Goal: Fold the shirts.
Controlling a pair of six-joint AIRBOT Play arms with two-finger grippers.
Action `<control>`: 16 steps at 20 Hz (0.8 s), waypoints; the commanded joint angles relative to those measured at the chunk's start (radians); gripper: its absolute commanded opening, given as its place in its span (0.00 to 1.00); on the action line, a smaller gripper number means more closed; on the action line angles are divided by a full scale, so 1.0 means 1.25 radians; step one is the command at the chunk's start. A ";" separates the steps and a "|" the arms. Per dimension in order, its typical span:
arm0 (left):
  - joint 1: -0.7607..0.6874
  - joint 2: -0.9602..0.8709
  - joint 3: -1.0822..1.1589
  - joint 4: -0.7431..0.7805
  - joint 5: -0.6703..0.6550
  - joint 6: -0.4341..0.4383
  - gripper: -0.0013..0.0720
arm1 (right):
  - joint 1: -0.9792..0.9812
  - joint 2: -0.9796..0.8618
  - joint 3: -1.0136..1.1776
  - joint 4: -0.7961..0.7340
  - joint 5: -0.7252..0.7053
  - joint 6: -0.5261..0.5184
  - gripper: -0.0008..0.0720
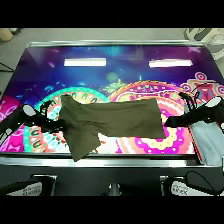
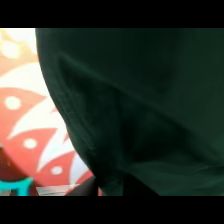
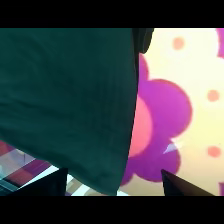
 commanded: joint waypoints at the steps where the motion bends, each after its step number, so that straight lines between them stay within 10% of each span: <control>1: -0.015 -0.003 -0.002 -0.004 0.027 -0.010 0.05 | 0.000 -0.029 -0.009 -0.003 0.010 0.001 0.89; 12: -0.015 0.092 -0.002 -0.004 0.028 -0.007 0.05 | 0.001 -0.032 -0.157 0.086 -0.074 0.014 0.82; 16: -0.014 0.132 0.013 -0.004 0.027 -0.007 0.05 | 0.011 -0.032 -0.158 0.117 -0.069 0.013 0.58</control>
